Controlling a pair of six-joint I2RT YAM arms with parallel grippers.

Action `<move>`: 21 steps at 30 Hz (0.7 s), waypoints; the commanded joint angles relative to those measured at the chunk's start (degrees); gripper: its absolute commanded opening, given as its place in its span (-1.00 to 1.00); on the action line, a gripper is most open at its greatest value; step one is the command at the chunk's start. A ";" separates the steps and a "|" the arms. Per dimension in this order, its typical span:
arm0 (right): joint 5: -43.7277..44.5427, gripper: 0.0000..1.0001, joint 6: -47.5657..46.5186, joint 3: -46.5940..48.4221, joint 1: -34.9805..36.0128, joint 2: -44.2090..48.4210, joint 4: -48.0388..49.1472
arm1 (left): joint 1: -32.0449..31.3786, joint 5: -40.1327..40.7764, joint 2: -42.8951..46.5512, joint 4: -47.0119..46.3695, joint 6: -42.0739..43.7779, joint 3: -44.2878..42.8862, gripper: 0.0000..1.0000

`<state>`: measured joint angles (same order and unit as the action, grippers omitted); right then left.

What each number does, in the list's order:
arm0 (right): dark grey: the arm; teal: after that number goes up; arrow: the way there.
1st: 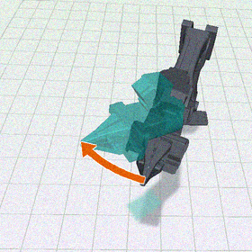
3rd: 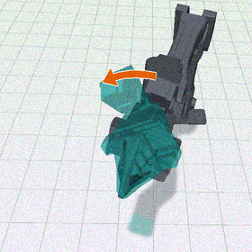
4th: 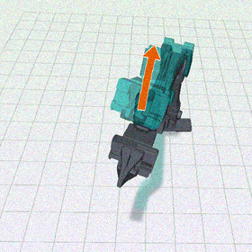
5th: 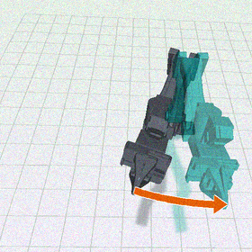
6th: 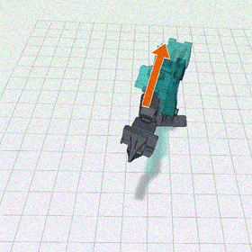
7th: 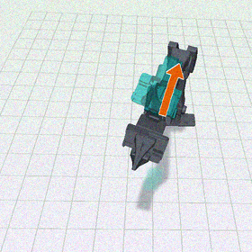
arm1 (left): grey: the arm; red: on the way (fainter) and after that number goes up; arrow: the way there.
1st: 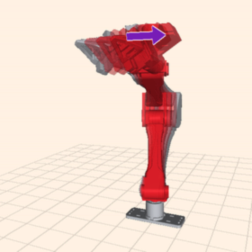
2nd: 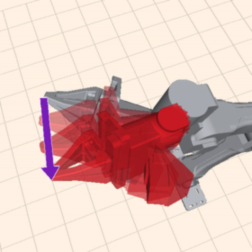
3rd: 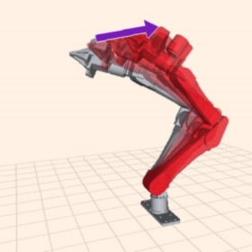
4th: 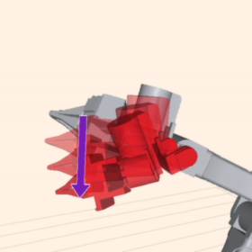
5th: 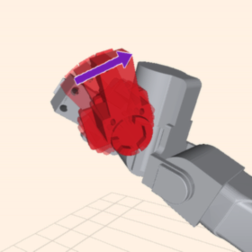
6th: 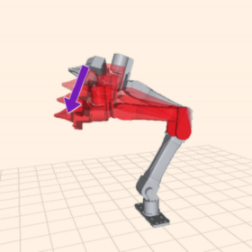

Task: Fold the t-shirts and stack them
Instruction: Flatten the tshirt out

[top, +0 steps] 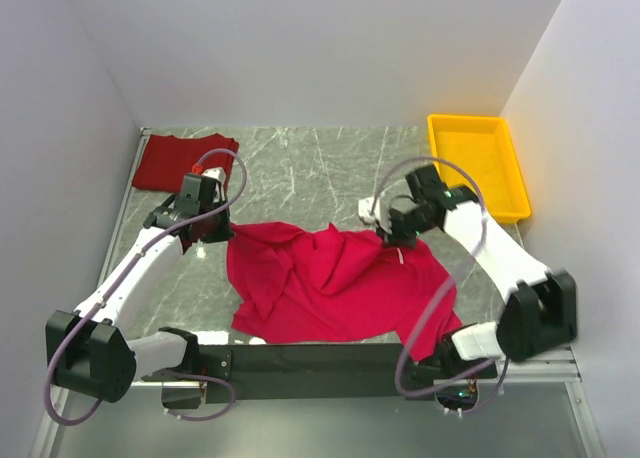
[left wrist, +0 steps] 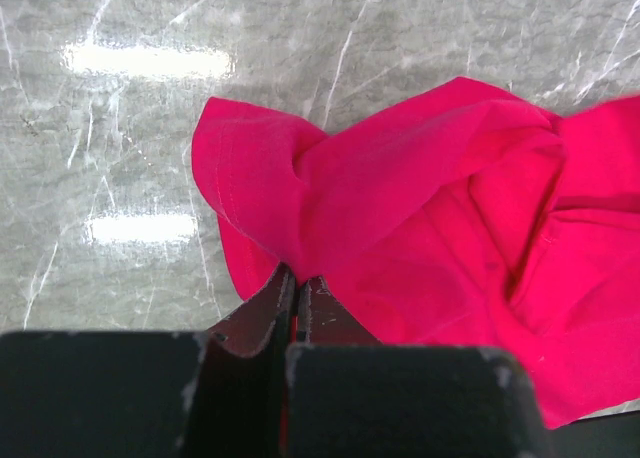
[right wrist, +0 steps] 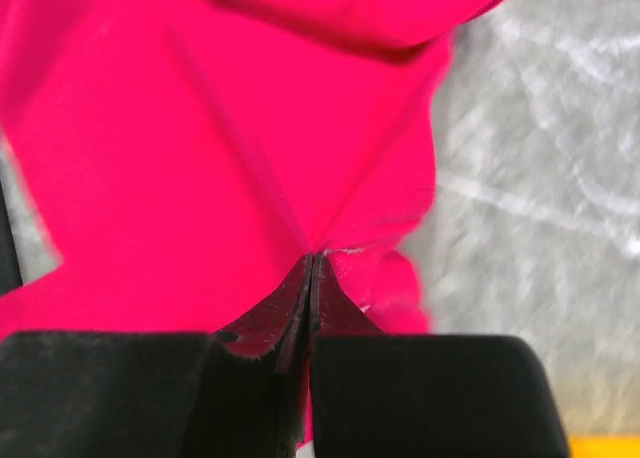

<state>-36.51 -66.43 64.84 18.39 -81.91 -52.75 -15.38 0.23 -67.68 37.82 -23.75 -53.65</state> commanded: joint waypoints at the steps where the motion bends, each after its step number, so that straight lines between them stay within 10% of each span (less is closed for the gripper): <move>1: 3.81 -1.00 -1.07 -9.62 -0.11 9.47 -0.60 | 0.35 -0.49 2.02 -0.47 -1.30 -0.05 -0.99; 10: 10.40 -0.93 3.68 -24.76 -0.11 17.04 -0.59 | 0.52 -1.81 2.47 -0.56 -1.22 -0.14 -0.99; 14: 5.87 -0.13 4.20 -19.52 -1.60 20.11 -4.37 | 0.52 -2.16 2.64 -0.29 -0.95 -0.14 -0.99; 21: -1.02 0.20 23.51 -6.93 0.59 8.48 4.03 | 0.52 -3.30 3.61 -1.87 -1.39 0.82 -0.99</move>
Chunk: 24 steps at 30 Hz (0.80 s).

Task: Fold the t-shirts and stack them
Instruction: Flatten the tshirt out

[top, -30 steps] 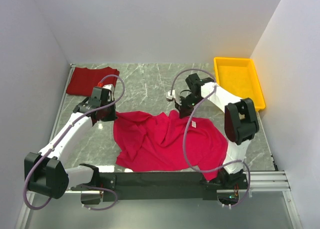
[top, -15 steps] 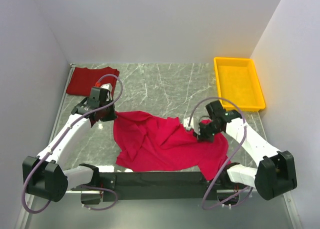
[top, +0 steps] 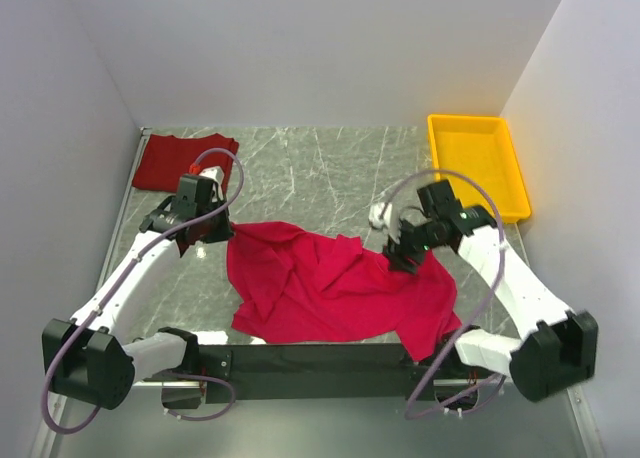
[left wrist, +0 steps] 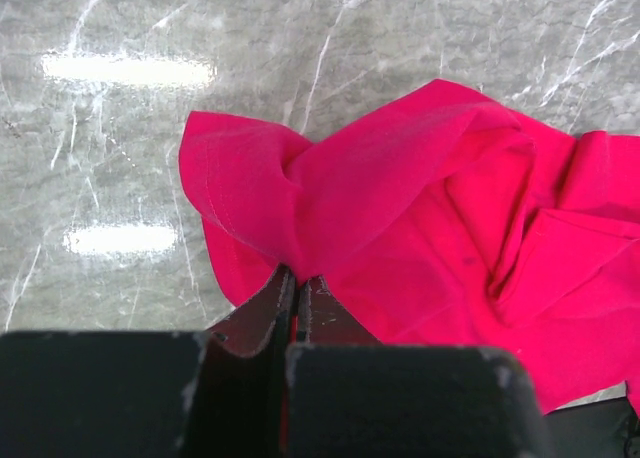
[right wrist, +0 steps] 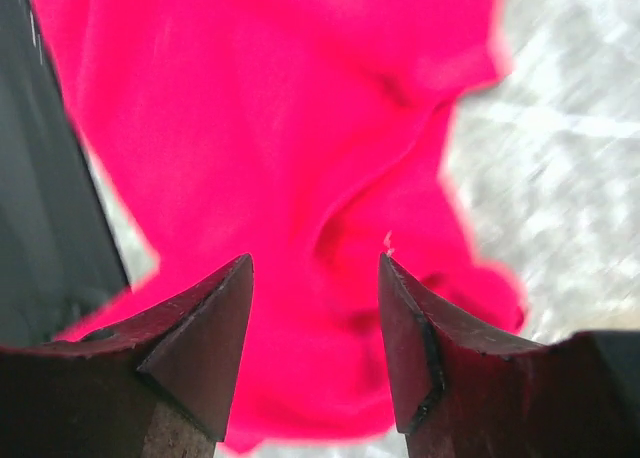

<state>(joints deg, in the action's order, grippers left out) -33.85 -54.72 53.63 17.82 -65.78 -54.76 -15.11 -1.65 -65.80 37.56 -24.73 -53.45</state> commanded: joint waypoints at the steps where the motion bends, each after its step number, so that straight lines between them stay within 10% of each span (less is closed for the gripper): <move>1: -3.86 0.20 14.26 5.25 1.42 -10.13 7.29 | 0.35 -1.77 1.90 -2.05 -0.67 0.89 -0.99; 7: 3.51 0.19 29.40 13.15 2.21 -25.44 12.66 | 0.26 -2.31 2.87 -2.84 -1.46 1.42 -0.99; 24: 4.58 0.07 31.69 15.81 3.71 -38.37 11.35 | 0.26 -3.01 2.87 -3.37 -1.20 2.04 -0.99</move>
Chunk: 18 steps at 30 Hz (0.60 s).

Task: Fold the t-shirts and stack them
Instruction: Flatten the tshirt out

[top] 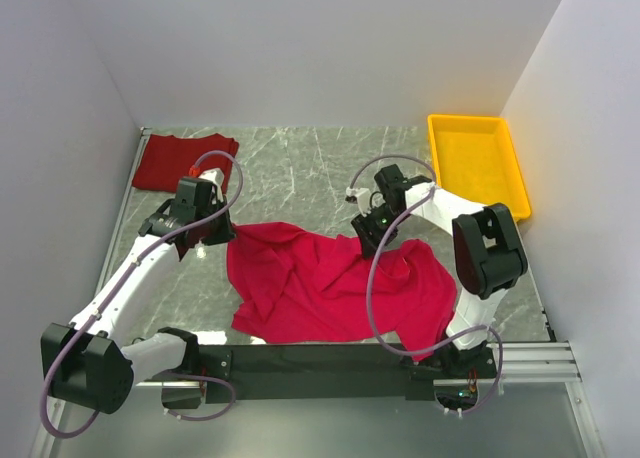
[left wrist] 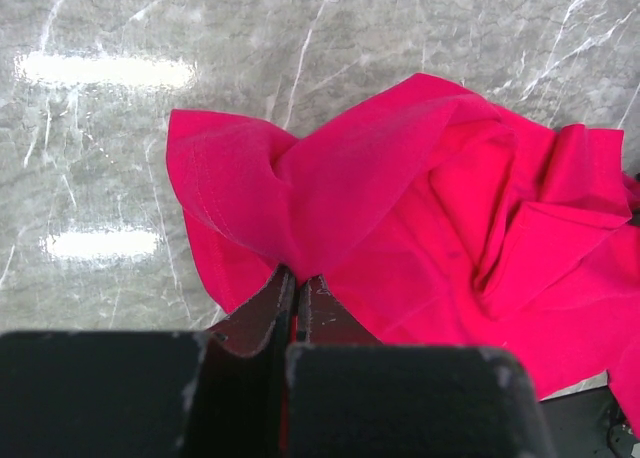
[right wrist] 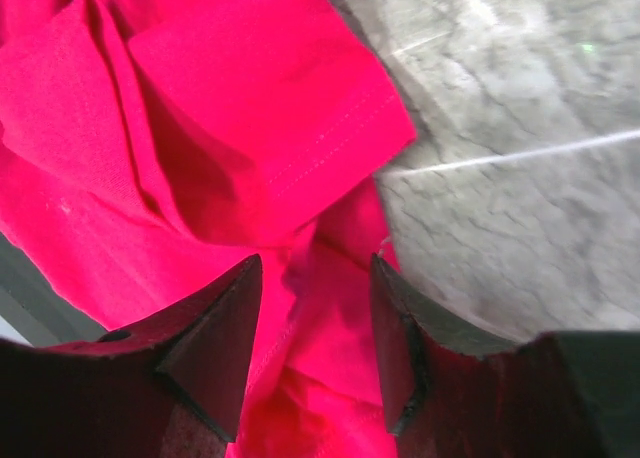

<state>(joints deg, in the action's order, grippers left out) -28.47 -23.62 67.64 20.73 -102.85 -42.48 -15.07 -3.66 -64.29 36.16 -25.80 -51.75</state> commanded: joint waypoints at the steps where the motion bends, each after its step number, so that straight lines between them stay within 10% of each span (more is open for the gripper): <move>1: -0.80 0.06 0.59 1.71 0.71 -1.39 -1.03 | 0.22 -1.08 1.36 -1.97 -0.04 0.33 -0.99; 7: -1.41 -0.20 0.24 1.53 1.15 -1.48 -0.33 | 0.22 -1.26 1.27 -2.24 -0.12 0.42 -0.99; 13: -2.38 -1.00 0.15 4.25 1.16 -0.08 1.26 | 0.22 0.23 1.45 -1.80 0.14 -0.72 -0.99; 18: -6.94 -1.00 -2.66 11.10 -3.76 10.11 0.39 | 1.53 3.48 5.13 -0.57 1.10 -3.79 -0.99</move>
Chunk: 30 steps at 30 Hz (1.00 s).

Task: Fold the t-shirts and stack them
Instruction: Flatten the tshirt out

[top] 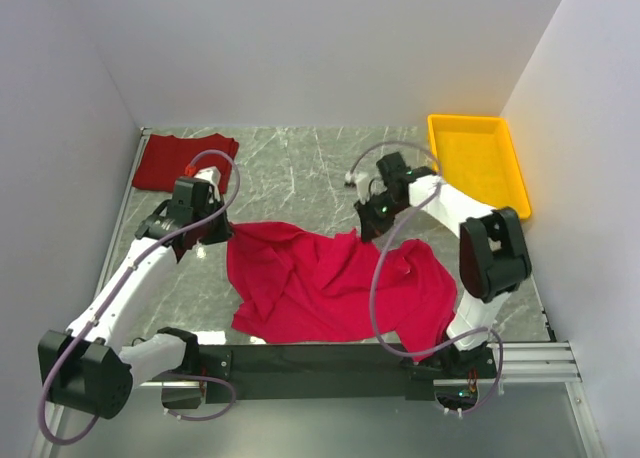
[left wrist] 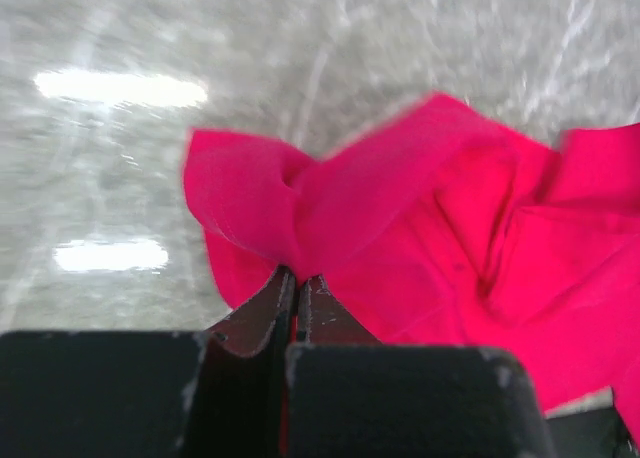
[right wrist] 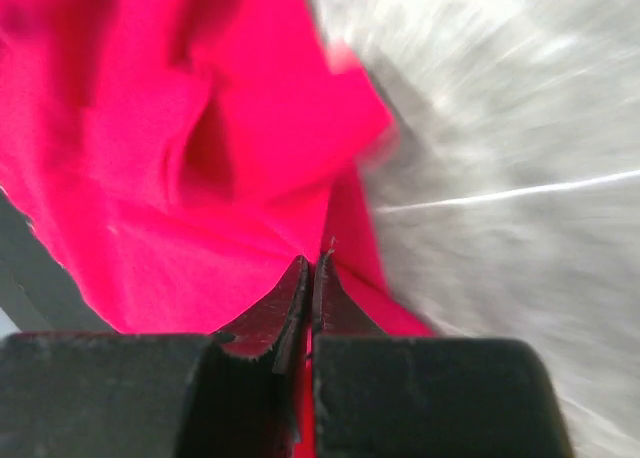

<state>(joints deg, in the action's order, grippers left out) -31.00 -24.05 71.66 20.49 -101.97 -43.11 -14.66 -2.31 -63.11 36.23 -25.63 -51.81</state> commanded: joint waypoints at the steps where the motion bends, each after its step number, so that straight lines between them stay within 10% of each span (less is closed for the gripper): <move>1: -5.37 -1.00 -3.27 10.40 -4.83 10.64 0.84 | 1.47 5.70 4.66 -0.46 1.02 -4.26 -0.99; 24: -4.94 -1.00 15.16 41.54 -31.20 24.98 24.83 | 11.40 31.04 9.76 -12.93 9.80 -36.95 -0.99; 30: -8.80 -1.00 18.25 44.89 -35.69 24.45 25.62 | 11.67 26.93 8.45 -12.67 11.83 -40.38 -0.99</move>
<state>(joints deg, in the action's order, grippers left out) -40.60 -8.60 114.72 -12.78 -78.59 -22.59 -3.92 23.33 -53.98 25.80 -16.82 -89.84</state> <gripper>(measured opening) 0.021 0.021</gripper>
